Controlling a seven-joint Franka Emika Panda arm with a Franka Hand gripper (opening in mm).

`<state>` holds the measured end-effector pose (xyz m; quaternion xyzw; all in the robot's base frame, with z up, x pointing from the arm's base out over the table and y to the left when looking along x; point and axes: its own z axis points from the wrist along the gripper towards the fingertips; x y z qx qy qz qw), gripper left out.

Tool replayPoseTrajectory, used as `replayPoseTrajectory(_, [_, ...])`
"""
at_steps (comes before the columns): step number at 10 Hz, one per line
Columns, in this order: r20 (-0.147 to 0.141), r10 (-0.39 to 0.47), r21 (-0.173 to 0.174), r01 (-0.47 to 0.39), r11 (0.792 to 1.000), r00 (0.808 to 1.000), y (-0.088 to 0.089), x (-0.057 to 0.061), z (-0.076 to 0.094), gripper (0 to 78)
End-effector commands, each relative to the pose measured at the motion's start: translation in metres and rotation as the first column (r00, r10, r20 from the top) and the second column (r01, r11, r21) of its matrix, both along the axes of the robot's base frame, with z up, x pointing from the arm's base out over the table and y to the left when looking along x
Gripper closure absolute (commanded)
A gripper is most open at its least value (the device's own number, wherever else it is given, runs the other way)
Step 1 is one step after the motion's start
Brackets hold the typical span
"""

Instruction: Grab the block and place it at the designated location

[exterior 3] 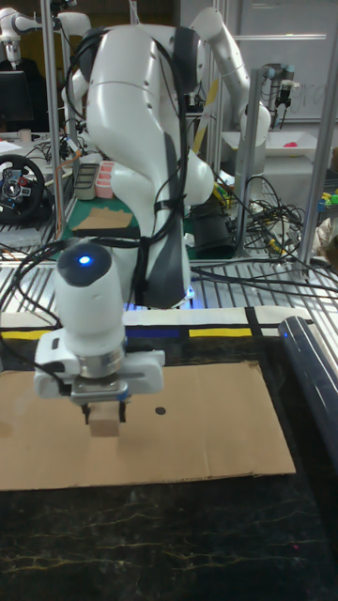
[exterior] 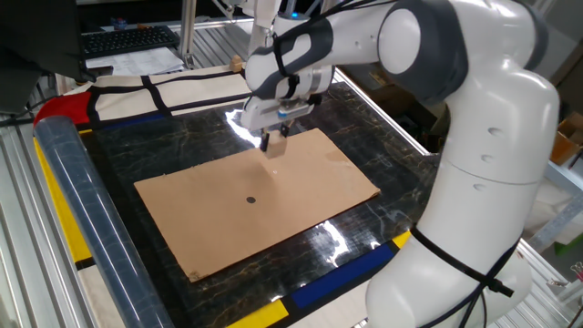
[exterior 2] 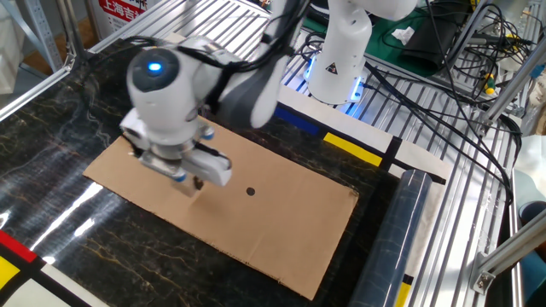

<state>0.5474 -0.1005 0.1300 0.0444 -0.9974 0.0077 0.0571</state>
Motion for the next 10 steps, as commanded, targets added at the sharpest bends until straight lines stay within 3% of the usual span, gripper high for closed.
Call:
replayPoseTrajectory(1, [0.001, -0.004, -0.048, 0.004, 0.999, 1.000, 0.041, -0.030, 0.013, 76.4])
replayPoseTrajectory(3, [0.014, 0.004, -0.047, -0.003, 0.999, 1.000, 0.054, -0.048, 0.013, 76.4])
replayPoseTrajectory(4, [0.020, 0.019, -0.046, -0.018, 0.999, 1.000, 0.058, -0.051, 0.011, 76.4])
replayPoseTrajectory(5, [0.027, 0.035, -0.031, -0.034, 0.999, 0.999, 0.059, -0.052, 0.010, 76.4])
replayPoseTrajectory(6, [0.038, 0.041, 0.022, -0.041, 0.999, 0.998, 0.059, -0.052, 0.010, 76.4])
replayPoseTrajectory(10, [0.051, 0.097, 0.009, -0.098, 0.995, 0.994, 0.059, -0.052, 0.010, 76.4])
